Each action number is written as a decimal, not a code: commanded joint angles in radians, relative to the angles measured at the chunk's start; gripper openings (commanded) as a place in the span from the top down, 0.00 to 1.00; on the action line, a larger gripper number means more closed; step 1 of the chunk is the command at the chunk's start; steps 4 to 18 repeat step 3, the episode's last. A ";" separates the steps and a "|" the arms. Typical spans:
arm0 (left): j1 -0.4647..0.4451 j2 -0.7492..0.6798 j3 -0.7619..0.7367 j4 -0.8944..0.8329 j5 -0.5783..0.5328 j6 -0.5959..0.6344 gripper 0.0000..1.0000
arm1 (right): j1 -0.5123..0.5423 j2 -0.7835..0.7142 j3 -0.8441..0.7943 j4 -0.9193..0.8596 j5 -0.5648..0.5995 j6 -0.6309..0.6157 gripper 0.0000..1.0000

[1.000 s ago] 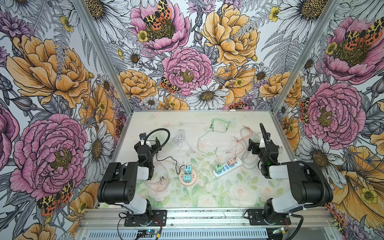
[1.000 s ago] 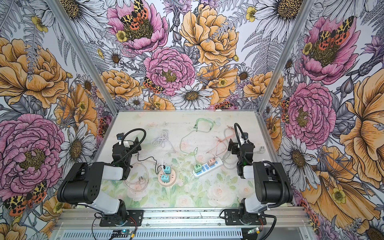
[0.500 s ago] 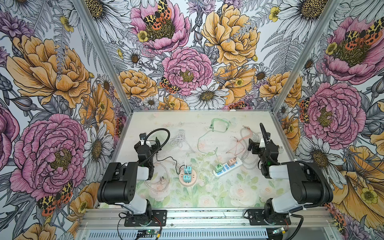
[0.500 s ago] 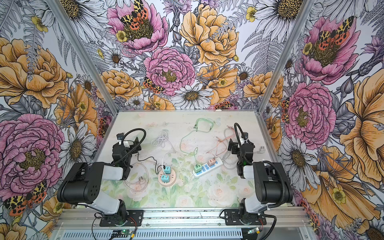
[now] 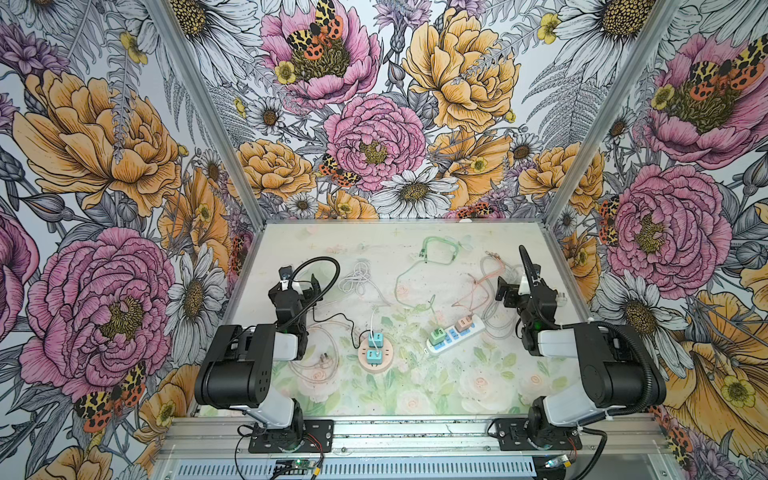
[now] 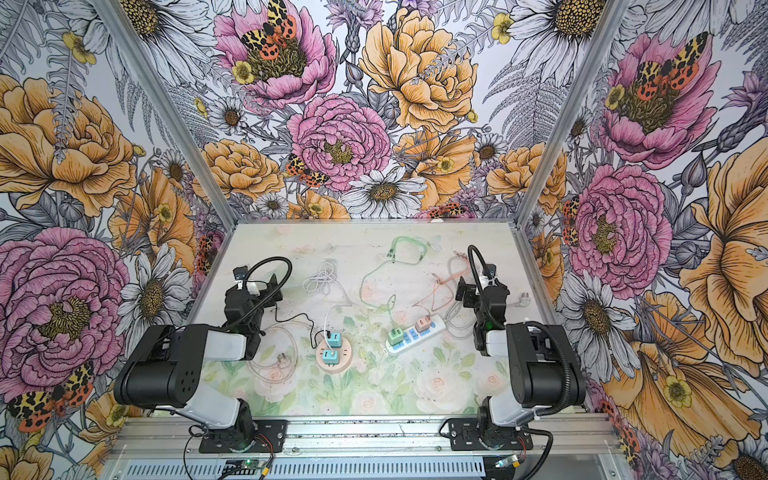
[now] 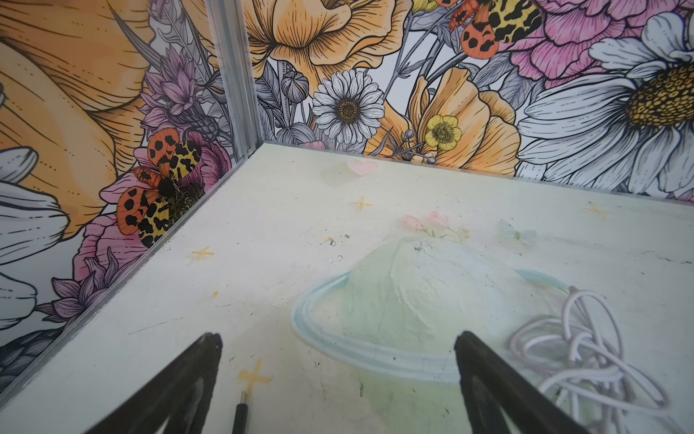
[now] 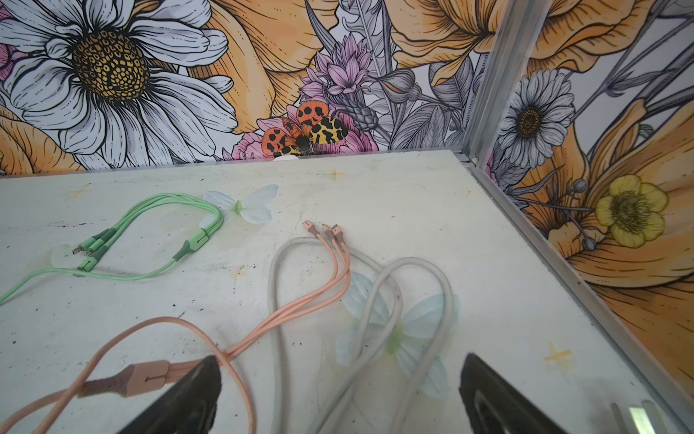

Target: Insert the plug

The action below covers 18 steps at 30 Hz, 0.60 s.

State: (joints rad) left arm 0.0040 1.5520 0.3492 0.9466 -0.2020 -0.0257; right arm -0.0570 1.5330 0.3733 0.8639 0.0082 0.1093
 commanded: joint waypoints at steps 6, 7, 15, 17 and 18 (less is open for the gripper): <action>-0.007 -0.003 0.017 0.013 0.004 0.012 0.01 | 0.011 0.004 0.017 0.010 0.021 -0.018 0.00; -0.007 -0.003 0.017 0.013 0.004 0.012 0.01 | 0.011 0.004 0.017 0.010 0.021 -0.018 0.00; -0.007 -0.003 0.017 0.013 0.004 0.012 0.01 | 0.011 0.004 0.017 0.010 0.021 -0.018 0.00; -0.007 -0.003 0.017 0.013 0.004 0.012 0.01 | 0.011 0.004 0.017 0.010 0.021 -0.018 0.00; -0.007 -0.003 0.017 0.013 0.004 0.012 0.01 | 0.011 0.004 0.017 0.010 0.021 -0.018 0.00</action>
